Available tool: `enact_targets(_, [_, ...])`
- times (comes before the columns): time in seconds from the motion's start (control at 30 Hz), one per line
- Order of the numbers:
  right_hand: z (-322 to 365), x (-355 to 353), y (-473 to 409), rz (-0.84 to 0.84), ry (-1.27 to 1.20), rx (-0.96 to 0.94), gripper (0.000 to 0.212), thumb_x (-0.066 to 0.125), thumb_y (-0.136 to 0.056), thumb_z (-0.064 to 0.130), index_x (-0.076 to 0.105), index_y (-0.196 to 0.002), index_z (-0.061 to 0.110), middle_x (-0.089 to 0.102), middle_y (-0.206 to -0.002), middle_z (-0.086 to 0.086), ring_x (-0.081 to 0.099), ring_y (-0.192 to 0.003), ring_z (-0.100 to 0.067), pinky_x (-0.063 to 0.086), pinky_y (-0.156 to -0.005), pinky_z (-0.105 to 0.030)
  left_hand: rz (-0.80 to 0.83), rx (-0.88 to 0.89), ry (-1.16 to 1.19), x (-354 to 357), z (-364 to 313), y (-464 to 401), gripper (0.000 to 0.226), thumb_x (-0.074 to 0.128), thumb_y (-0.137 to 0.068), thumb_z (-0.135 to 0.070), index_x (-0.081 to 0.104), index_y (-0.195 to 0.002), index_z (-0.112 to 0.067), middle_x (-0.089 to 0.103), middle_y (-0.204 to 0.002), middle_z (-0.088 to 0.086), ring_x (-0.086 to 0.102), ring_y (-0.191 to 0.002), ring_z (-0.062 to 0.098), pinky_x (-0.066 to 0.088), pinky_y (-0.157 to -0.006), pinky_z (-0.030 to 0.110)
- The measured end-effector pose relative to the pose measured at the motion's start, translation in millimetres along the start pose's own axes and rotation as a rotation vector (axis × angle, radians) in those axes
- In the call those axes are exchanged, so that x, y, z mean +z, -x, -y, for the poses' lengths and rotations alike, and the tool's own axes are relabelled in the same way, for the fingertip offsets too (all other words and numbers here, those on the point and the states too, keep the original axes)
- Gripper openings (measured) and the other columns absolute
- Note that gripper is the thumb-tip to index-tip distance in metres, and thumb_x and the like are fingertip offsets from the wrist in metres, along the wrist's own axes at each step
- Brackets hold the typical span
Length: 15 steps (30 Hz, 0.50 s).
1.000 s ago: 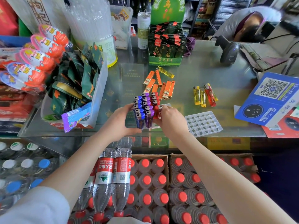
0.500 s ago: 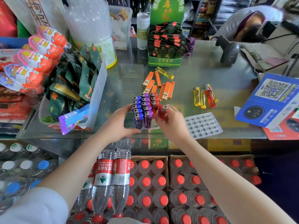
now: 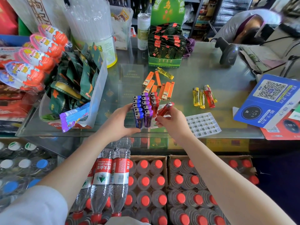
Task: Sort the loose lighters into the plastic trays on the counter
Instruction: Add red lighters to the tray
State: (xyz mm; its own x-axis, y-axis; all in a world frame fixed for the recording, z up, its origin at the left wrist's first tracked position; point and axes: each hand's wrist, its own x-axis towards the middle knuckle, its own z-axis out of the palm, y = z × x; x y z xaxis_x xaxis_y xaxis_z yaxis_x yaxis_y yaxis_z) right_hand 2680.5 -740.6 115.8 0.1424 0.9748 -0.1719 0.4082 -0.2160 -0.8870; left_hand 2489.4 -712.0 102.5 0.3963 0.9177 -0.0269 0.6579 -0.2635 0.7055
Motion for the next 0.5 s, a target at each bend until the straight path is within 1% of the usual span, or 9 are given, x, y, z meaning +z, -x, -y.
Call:
enact_targets(0.07, [-0.3, 1.5, -0.5, -0.032, 0.012, -0.018, 0.005, 0.062, -0.084, 0.01, 0.063, -0.089, 0.012, 0.069, -0.079, 0.001, 0.068, -0.071, -0.015, 0.057, -0.078, -0.039, -0.003, 0.006, 0.008, 0.2, -0.3, 0.6, 0.081, 0.079, -0.064, -0.031, 0.037, -0.133, -0.023, 0.048, -0.135, -0.001, 0.043, -0.123, 0.016, 0.033, -0.098, 0.03])
enact_targets(0.1, [0.0, 1.4, -1.4, -0.052, 0.019, -0.023, 0.006, 0.063, -0.083, 0.011, 0.066, -0.089, 0.012, 0.07, -0.079, -0.001, 0.067, -0.071, -0.015, 0.056, -0.076, -0.037, -0.01, 0.019, 0.019, 0.3, -1.3, 0.9, 0.079, 0.08, -0.064, -0.029, 0.04, -0.131, -0.022, 0.05, -0.133, -0.001, 0.045, -0.12, 0.013, 0.034, -0.095, 0.023])
enact_targets(0.17, [0.6, 0.5, -2.7, -0.081, 0.084, -0.035, 0.011, 0.066, -0.082, 0.015, 0.07, -0.091, 0.012, 0.069, -0.081, -0.002, 0.06, -0.067, -0.01, 0.049, -0.064, -0.025, -0.023, 0.043, 0.041, 0.0, -4.0, 1.3, 0.071, 0.081, -0.063, -0.024, 0.046, -0.125, -0.021, 0.055, -0.125, -0.004, 0.047, -0.108, 0.003, 0.03, -0.083, 0.004])
enact_targets(0.2, [0.6, 0.2, -2.8, -0.091, 0.135, -0.059, 0.013, 0.067, -0.081, 0.017, 0.071, -0.092, 0.011, 0.067, -0.08, -0.002, 0.056, -0.063, -0.007, 0.043, -0.058, -0.02, -0.031, 0.052, 0.048, -0.4, -5.0, 1.4, 0.07, 0.081, -0.063, -0.023, 0.047, -0.124, -0.021, 0.056, -0.123, -0.004, 0.045, -0.104, 0.0, 0.028, -0.078, -0.001])
enact_targets(0.27, [-0.2, 1.3, -1.7, -0.1, 0.226, -0.141, 0.015, 0.068, -0.08, 0.016, 0.07, -0.092, 0.007, 0.066, -0.078, -0.003, 0.053, -0.06, -0.005, 0.038, -0.055, -0.016, -0.033, 0.057, 0.054, -0.4, -3.7, 0.9, 0.071, 0.081, -0.062, -0.023, 0.047, -0.124, -0.021, 0.056, -0.123, -0.005, 0.043, -0.103, -0.002, 0.029, -0.079, 0.004])
enact_targets(0.33, [-1.3, 2.7, 0.3, -0.104, 0.252, -0.22, 0.019, 0.07, -0.078, 0.013, 0.064, -0.095, 0.005, 0.069, -0.082, -0.004, 0.057, -0.065, -0.009, 0.043, -0.06, -0.013, -0.029, 0.057, 0.051, -0.2, -1.6, 0.2, 0.073, 0.081, -0.062, -0.025, 0.045, -0.126, -0.021, 0.055, -0.125, -0.004, 0.042, -0.106, 0.0, 0.031, -0.086, 0.018])
enact_targets(0.37, [-2.0, 3.1, 1.2, -0.107, 0.25, -0.246, 0.022, 0.07, -0.078, 0.011, 0.059, -0.096, 0.005, 0.067, -0.083, -0.002, 0.058, -0.068, -0.01, 0.045, -0.062, -0.013, -0.027, 0.058, 0.052, -0.3, -1.1, -0.2, 0.074, 0.081, -0.062, -0.025, 0.044, -0.126, -0.021, 0.055, -0.126, -0.004, 0.042, -0.107, 0.0, 0.031, -0.087, 0.021])
enact_targets(0.43, [-3.6, 3.9, 2.6, -0.098, 0.272, -0.291, 0.025, 0.07, -0.078, 0.009, 0.05, -0.093, 0.008, 0.062, -0.082, 0.001, 0.057, -0.07, -0.013, 0.047, -0.063, -0.017, -0.024, 0.061, 0.05, -0.1, 0.0, -1.6, 0.075, 0.081, -0.063, -0.025, 0.043, -0.127, -0.021, 0.054, -0.126, -0.004, 0.042, -0.108, 0.001, 0.03, -0.089, 0.022])
enact_targets(0.5, [-6.2, 5.7, 2.0, -0.064, 0.349, -0.324, 0.022, 0.068, -0.08, 0.01, 0.049, -0.09, 0.006, 0.06, -0.081, -0.001, 0.055, -0.071, -0.016, 0.05, -0.065, -0.027, -0.016, 0.06, 0.043, -0.2, 1.5, -2.8, 0.076, 0.081, -0.063, -0.026, 0.042, -0.129, -0.022, 0.052, -0.128, -0.004, 0.042, -0.111, 0.002, 0.03, -0.09, 0.023])
